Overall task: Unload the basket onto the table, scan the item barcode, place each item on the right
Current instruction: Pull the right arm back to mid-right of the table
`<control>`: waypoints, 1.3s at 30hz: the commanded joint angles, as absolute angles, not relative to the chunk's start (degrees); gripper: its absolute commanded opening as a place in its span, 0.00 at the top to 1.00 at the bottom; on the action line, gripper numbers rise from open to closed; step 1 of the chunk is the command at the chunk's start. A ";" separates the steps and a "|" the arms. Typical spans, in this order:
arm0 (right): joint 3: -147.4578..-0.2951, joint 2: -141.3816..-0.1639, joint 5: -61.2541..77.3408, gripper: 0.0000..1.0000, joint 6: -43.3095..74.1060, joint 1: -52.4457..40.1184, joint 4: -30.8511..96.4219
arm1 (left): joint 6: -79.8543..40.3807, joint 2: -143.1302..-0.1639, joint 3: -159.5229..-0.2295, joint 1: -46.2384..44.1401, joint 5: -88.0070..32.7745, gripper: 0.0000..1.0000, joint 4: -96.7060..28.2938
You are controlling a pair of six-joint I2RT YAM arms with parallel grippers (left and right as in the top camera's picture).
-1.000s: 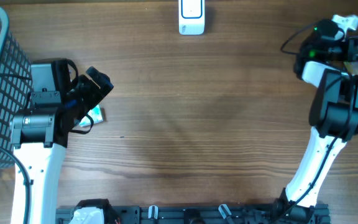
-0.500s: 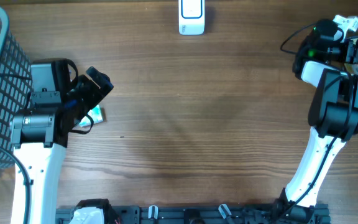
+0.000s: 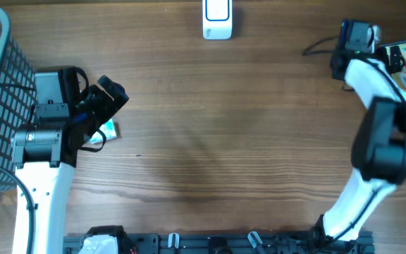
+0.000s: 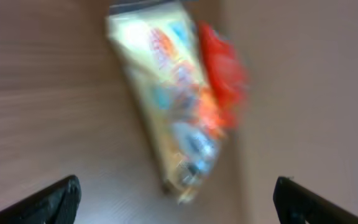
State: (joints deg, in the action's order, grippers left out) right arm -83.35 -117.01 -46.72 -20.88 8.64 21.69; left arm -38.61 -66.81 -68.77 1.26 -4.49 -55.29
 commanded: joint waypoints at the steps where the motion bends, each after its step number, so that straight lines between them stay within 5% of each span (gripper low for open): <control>1: -83.99 -107.20 -10.98 0.00 -9.76 8.99 26.52 | -37.71 -66.96 -69.38 1.63 -3.97 0.00 -55.13; 6: -83.99 -102.52 19.18 0.00 9.08 8.80 38.85 | -37.71 -66.96 -69.38 1.63 -3.95 0.00 -55.13; 11: -82.06 -103.31 38.41 0.00 12.01 7.68 50.09 | -37.71 -66.96 -69.38 1.63 -3.97 0.00 -55.16; 17: -75.53 -103.31 38.61 0.00 12.73 2.72 51.94 | -37.71 -66.96 -69.38 1.63 -3.97 0.00 -55.13; 26: -72.88 -103.39 36.34 0.00 29.28 -5.21 45.54 | -37.71 -66.96 -69.38 1.63 -3.97 0.00 -55.16; 39: -72.88 -103.39 17.21 0.00 36.40 -7.16 41.45 | -37.74 -67.33 -69.38 1.63 -0.08 0.00 -52.14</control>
